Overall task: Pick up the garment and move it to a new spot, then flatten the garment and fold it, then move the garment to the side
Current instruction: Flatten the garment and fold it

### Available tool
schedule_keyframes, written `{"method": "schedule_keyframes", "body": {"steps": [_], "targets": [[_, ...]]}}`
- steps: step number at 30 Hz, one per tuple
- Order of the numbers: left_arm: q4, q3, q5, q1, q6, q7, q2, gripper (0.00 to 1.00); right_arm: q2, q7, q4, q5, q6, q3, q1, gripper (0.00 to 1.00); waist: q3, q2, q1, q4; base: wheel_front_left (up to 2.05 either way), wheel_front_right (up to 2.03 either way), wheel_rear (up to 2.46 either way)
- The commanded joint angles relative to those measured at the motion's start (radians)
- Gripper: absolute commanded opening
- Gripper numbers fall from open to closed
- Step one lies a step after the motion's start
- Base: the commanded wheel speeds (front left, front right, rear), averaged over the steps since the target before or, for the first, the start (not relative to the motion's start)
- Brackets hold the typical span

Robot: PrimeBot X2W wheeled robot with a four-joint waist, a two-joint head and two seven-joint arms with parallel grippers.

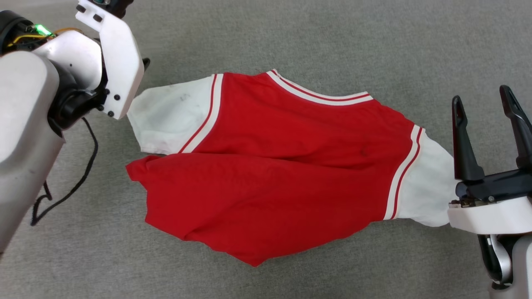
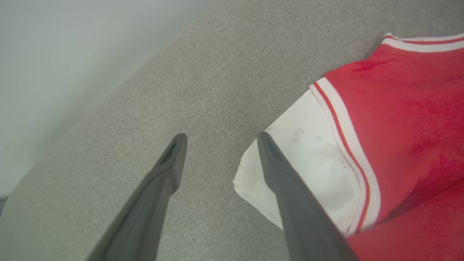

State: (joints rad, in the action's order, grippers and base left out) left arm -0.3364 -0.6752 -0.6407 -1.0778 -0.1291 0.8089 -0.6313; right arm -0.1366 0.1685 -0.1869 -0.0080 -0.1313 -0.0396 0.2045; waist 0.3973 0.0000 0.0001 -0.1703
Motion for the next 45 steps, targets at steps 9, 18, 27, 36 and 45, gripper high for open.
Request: {"method": "schedule_keyframes", "body": {"steps": [9,18,27,36,45], "targets": [[0.006,-0.232,-0.118,-0.113,0.0,0.222,-0.092,1.0,0.016,0.025,0.019,-0.003,0.001,0.04,0.062,1.0,0.093,0.0,-0.0001,-0.053,0.0,0.0,0.0],[-0.04,-0.37,-0.192,-0.1,0.0,0.267,-0.153,0.93,0.019,0.048,0.062,0.006,0.001,0.054,0.107,1.0,0.131,0.0,-0.0001,-0.077,0.0,0.0,0.0],[-0.012,-0.388,-0.255,-0.11,0.001,0.154,-0.176,0.0,-0.052,0.043,0.096,0.013,0.001,0.05,0.154,1.0,0.053,0.0,-0.0001,-0.055,0.0,0.0,0.0],[0.066,-0.402,-0.3,-0.073,0.001,0.054,-0.242,0.0,-0.308,-0.229,0.079,0.082,0.001,0.139,0.2,1.0,-0.058,0.0,-0.0001,-0.005,0.0,0.0,0.0],[0.123,-0.41,-0.292,-0.045,0.003,0.002,-0.252,0.0,-0.659,-0.695,0.077,0.42,0.001,0.374,0.263,1.0,-0.076,0.0,-0.0001,0.043,0.0,0.0,0.0]]}}
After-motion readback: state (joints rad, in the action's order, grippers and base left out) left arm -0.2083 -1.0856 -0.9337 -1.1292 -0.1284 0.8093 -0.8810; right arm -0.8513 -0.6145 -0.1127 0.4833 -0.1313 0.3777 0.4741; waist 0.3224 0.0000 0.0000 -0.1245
